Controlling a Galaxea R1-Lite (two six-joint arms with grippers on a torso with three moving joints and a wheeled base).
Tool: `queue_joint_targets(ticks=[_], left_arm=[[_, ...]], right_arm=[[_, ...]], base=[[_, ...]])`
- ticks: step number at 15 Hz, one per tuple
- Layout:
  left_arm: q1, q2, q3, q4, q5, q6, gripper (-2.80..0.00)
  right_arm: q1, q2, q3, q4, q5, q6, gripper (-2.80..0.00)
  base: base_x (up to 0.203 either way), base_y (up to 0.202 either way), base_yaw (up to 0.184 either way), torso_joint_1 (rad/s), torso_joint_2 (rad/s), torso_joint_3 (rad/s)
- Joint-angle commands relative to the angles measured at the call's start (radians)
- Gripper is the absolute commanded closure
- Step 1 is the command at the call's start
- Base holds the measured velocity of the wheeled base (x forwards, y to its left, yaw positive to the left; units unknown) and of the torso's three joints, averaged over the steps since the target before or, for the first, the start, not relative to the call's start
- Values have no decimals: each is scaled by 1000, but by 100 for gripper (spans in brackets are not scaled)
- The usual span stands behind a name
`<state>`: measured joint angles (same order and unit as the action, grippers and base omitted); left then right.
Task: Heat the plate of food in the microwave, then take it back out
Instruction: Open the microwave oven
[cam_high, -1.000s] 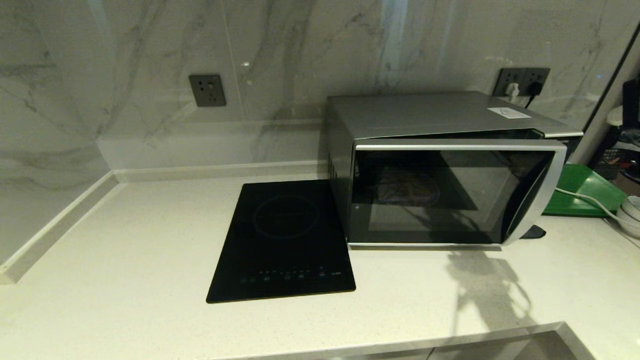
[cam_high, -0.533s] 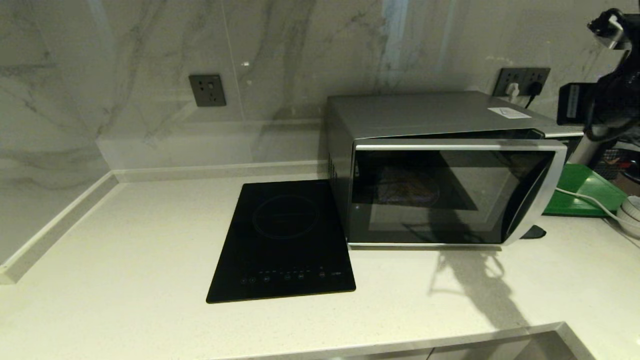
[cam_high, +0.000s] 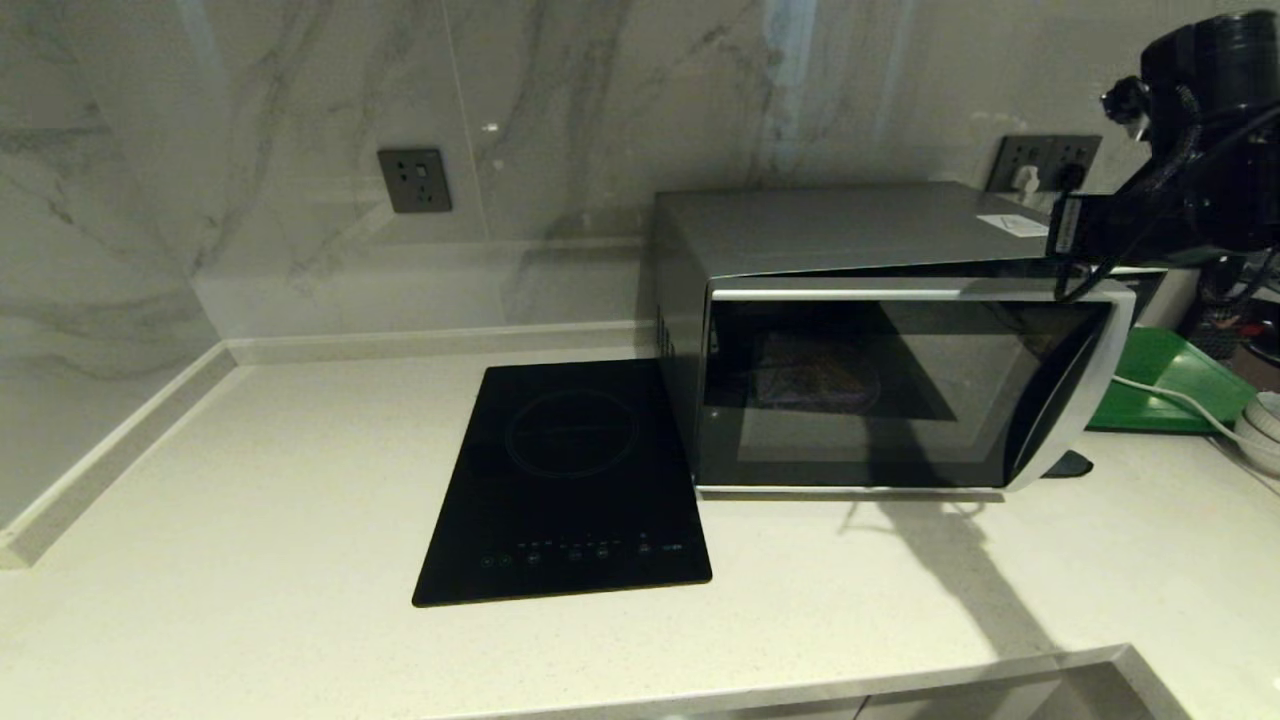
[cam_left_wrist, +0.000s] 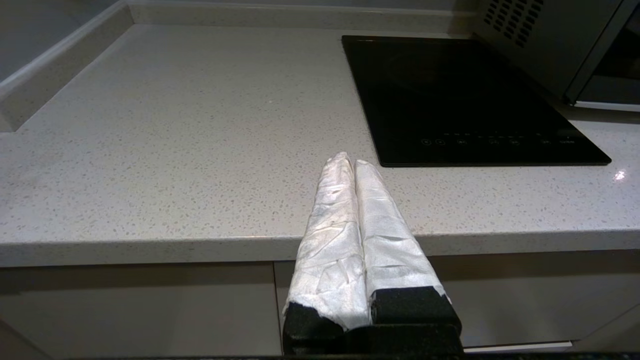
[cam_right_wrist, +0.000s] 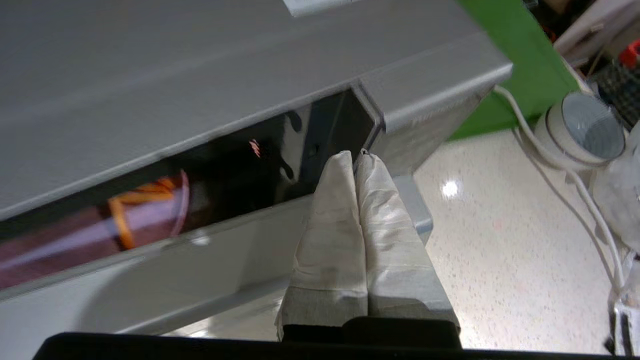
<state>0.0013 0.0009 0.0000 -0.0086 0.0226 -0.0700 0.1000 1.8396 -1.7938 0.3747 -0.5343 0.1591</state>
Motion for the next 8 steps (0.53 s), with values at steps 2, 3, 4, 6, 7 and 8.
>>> queue_joint_targets(ticks=[2,3,4,6,7,8], left_arm=[[0,1,0,-1,0,-1,0],[0,1,0,-1,0,-1,0],[0,1,0,-1,0,-1,0],[0,1,0,-1,0,-1,0],[0,1,0,-1,0,-1,0],[0,1,0,-1,0,-1,0]], right_arm=[[-3,-28,71,-2,-5,2,0],[-3,-50,96,-1,-4,0,0],[-3,-72,121,1,-1,-1,0],[-4,-127,169,5,15,1,0],[-4,-165,199,9,30,1,0],[-3,-208,228,14,47,1,0]], base=[[0,0,0,0,0,0],[0,0,0,0,0,0],[0,0,0,0,0,0],[0,0,0,0,0,0],[0,0,0,0,0,0],[0,0,0,0,0,0]])
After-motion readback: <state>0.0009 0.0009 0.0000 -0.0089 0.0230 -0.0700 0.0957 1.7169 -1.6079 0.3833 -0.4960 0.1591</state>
